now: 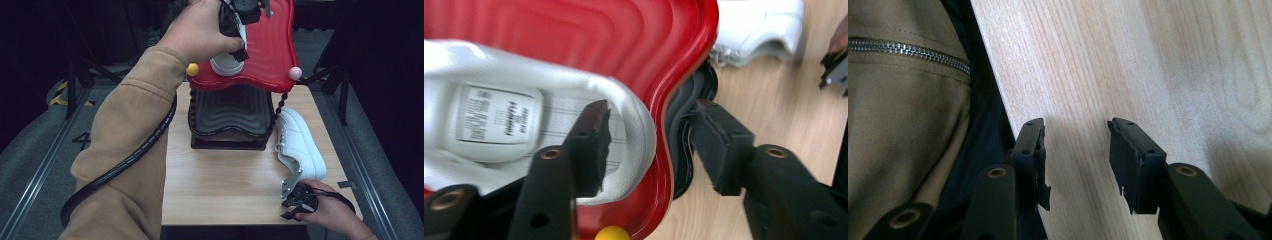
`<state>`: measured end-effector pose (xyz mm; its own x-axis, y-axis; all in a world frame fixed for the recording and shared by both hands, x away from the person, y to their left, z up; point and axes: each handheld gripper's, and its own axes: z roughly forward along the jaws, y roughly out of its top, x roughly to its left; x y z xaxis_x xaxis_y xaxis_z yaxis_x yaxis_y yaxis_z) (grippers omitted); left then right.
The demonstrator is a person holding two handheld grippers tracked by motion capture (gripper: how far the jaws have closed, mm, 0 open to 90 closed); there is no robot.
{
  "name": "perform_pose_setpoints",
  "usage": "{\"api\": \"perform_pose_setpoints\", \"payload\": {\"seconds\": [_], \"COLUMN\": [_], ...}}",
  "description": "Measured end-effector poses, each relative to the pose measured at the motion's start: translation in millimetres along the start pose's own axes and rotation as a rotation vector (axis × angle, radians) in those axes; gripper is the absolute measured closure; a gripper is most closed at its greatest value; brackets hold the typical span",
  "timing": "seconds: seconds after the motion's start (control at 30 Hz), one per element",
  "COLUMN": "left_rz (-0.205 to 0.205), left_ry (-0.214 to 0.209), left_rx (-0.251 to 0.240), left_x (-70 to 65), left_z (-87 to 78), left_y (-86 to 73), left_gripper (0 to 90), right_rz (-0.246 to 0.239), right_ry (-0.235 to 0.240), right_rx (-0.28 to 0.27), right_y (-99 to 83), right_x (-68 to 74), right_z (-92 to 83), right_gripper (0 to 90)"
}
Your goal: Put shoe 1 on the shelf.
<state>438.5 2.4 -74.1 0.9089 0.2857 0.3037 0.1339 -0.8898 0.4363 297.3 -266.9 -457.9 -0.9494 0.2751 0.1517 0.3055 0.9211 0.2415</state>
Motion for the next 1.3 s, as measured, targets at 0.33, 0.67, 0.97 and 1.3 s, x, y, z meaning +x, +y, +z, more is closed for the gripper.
{"api": "perform_pose_setpoints", "payload": {"seconds": [0.33, 0.67, 0.97, 1.3], "left_rz": [0.049, 0.059, 0.018, -0.074], "left_ry": [-0.079, -0.209, -0.303, -0.365], "left_rx": [-0.015, -0.043, 0.000, -0.024], "left_x": [-33.0, -73.8, -100.5, -112.1], "left_z": [2.2, 46.1, 93.7, 134.6], "left_y": [-6.3, -44.4, -77.0, -109.1], "left_gripper": [50.7, 51.1, 51.2, 49.6], "right_rz": [-0.005, 0.012, 0.029, 0.050], "right_ry": [-0.008, -0.033, -0.058, -0.053], "right_rx": [-0.009, -0.027, -0.063, -0.067], "right_y": [1.5, -0.6, -4.8, -10.6], "right_x": [-0.2, -5.1, -8.6, -15.6], "right_z": [-3.8, -11.6, -20.4, -21.2], "right_gripper": [58.3, 58.5, 58.6, 58.6]}}
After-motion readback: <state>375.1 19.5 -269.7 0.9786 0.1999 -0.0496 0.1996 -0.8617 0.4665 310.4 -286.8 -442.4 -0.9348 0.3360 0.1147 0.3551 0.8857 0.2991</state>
